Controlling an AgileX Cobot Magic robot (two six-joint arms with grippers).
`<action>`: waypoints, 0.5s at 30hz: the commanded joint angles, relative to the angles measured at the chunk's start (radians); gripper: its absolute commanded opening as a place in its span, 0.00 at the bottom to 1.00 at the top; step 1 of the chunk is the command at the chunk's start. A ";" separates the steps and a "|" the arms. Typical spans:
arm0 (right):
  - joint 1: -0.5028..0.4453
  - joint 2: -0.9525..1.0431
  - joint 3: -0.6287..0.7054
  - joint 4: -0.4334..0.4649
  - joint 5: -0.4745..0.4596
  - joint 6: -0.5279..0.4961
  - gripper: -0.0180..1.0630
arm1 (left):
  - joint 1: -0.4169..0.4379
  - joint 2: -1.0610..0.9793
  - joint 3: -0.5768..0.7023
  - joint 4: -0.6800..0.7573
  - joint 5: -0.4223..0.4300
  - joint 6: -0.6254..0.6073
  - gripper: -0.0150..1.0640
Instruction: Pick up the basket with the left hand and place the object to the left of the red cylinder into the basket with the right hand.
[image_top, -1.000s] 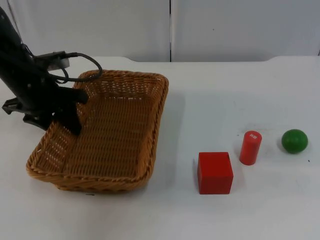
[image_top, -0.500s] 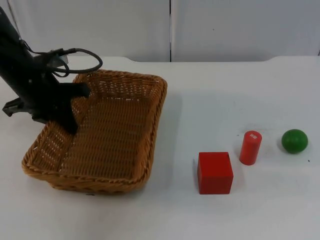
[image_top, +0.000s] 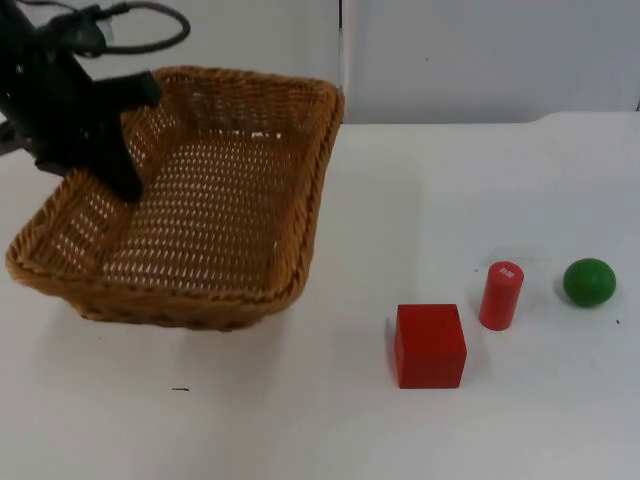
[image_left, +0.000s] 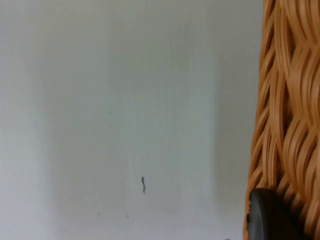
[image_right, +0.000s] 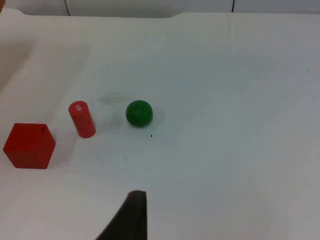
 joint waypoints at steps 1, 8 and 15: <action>0.000 -0.003 -0.003 -0.005 -0.007 0.000 0.99 | -0.001 -0.048 -0.003 -0.038 0.042 -0.013 0.01; 0.000 -0.003 -0.003 -0.005 -0.007 0.000 0.99 | -0.001 -0.202 0.075 -0.045 0.088 -0.030 0.01; 0.000 -0.003 -0.003 -0.005 -0.007 0.000 0.99 | -0.001 -0.332 0.214 -0.040 0.092 -0.028 0.01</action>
